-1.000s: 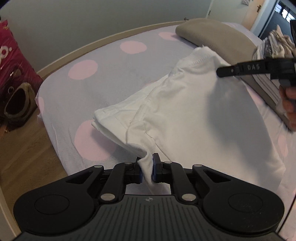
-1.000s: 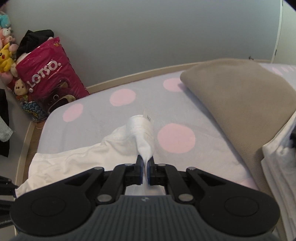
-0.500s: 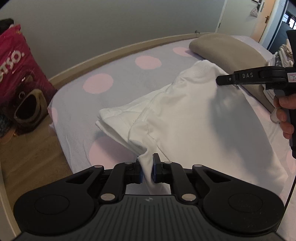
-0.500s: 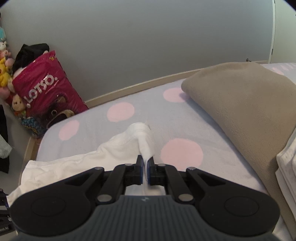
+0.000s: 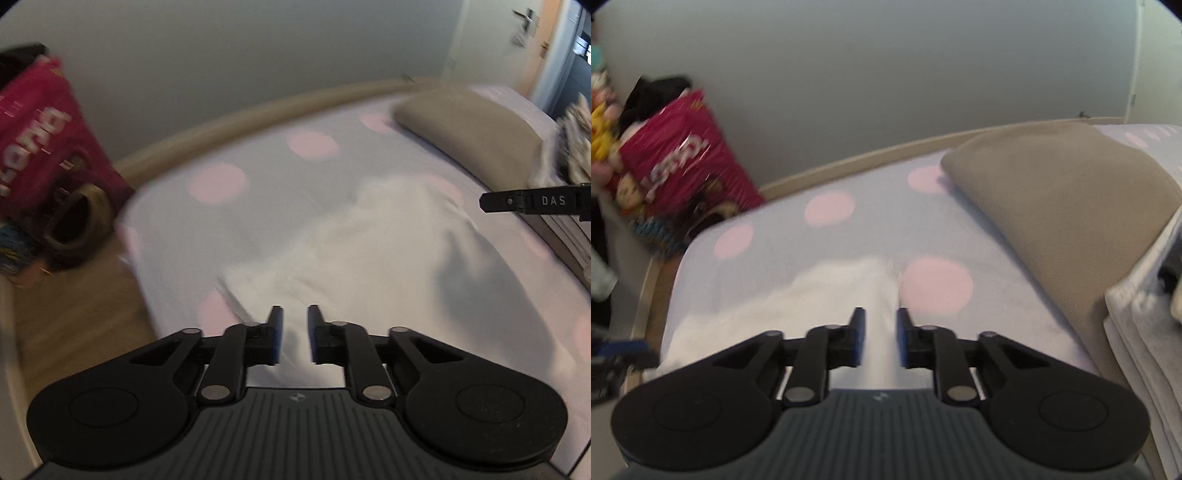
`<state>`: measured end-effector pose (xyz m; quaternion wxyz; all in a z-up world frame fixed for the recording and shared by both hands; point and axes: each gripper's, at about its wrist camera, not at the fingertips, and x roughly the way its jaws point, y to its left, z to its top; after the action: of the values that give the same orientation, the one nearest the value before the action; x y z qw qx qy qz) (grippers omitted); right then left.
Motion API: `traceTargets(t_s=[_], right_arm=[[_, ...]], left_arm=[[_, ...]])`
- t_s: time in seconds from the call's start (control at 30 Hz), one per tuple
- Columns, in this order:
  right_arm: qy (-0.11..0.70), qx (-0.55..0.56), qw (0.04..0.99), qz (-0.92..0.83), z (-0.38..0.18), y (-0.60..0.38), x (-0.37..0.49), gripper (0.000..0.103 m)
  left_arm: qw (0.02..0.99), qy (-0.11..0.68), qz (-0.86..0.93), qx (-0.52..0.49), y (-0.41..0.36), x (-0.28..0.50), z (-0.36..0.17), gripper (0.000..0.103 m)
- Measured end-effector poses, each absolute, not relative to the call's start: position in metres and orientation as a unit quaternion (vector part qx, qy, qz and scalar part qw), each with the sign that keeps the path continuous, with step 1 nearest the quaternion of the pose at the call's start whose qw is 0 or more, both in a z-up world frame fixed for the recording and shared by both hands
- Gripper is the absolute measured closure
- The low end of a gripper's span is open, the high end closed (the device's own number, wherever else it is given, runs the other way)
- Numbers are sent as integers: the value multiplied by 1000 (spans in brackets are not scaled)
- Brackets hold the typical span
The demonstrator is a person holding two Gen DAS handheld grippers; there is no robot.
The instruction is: Fold clothes
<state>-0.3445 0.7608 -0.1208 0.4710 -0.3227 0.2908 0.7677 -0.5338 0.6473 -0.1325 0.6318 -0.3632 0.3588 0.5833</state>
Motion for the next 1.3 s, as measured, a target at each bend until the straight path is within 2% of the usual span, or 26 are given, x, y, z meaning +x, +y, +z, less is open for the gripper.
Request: traceTargets(t_s=[0.23,0.37,0.6,0.7,0.73,0.77,0.83,0.93,1.0,1.03,1.2,1.27,1.3], right_arm=[[312,-391,459,735,-145,716,-311,92],[342,-384,469,718,-164,700,-289,92],[328,-390,502,699,-148,673,-283,91],[316,-376,520,699,-132,651,-276,89],[315,-364,526,701,-125,642,-274,81],[313,-352,531,704,-118,633,-273,68],[313,-329,541,708,-103,615,-271,63],[302,-308,561,707,-83,584,-277,61],[288,-293,584,700,-68,560,-283,44],[282,-281,588,704,-60,546,-285,32],[259,-249,607,708,-32,485,-295,31],[253,-250,615,704,-26,464,-300,31],[252,-250,619,701,-23,453,-301,31]], left_arm=[[627,404,560,-361,647,-529,-155,95],[625,424,557,-345,645,-528,-160,95],[632,421,564,-325,635,-523,-138,95],[657,405,561,-301,625,-517,-124,90],[665,397,560,-294,621,-515,-118,88],[672,387,562,-288,615,-512,-112,87],[685,364,567,-279,602,-507,-100,86],[706,319,566,-282,576,-500,-83,86],[718,312,562,-266,560,-492,-74,86],[722,311,563,-256,553,-489,-69,86],[738,312,553,-231,516,-473,-43,86],[740,307,552,-230,499,-468,-33,80],[742,305,552,-229,490,-465,-28,72]])
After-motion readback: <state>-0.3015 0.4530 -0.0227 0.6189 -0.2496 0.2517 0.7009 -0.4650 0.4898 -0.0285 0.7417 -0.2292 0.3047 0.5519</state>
